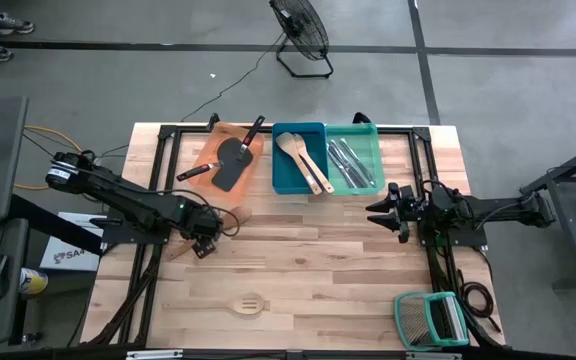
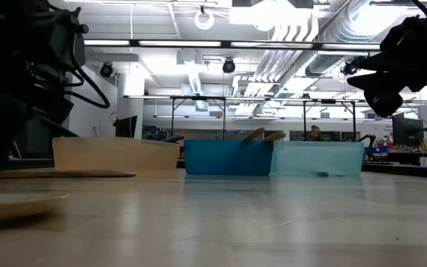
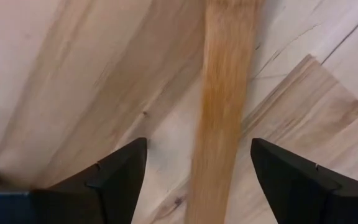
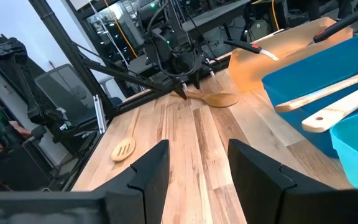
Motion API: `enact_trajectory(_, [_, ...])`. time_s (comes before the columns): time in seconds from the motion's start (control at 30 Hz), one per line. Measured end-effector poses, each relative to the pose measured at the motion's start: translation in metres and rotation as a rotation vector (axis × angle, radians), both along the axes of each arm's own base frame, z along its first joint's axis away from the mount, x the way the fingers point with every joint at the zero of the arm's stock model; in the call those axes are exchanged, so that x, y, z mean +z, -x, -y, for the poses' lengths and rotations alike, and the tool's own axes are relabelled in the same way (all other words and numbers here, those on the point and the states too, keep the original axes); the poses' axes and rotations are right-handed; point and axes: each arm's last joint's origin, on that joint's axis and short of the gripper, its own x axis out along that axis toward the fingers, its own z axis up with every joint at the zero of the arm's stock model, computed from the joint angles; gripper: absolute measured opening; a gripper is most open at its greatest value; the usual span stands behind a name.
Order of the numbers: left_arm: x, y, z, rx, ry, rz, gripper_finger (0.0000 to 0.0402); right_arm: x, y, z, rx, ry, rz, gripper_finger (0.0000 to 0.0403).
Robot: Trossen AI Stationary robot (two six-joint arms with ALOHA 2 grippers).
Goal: Pick & Place Kitchen Items
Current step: Put the brown wooden spoon into the blue bin
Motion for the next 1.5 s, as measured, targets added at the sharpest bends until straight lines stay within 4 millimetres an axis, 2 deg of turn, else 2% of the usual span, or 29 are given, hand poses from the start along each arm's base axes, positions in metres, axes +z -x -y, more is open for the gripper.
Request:
enact_trajectory(0.3, [-0.01, 0.004, 0.0, -0.013, 0.044, 0.002, 0.0278, 0.0, 0.0, 0.0, 0.0, 0.0, 0.0, 0.0156])
enact_trajectory(0.6, [-0.014, 0.004, 0.001, -0.02, 0.052, -0.029, 0.0204, 0.0, 0.0, 0.0, 0.0, 0.0, 0.0, 0.0156])
enact_trajectory(0.77, [-0.02, 0.002, 0.002, -0.031, 0.067, -0.073, 0.0182, 0.0, 0.0, 0.0, 0.0, 0.0, 0.001, 0.0156])
enact_trajectory(1.5, [-0.018, 0.0, 0.003, -0.042, 0.087, -0.105, 0.0167, 0.0, 0.0, 0.0, 0.0, 0.0, 0.001, 0.0156])
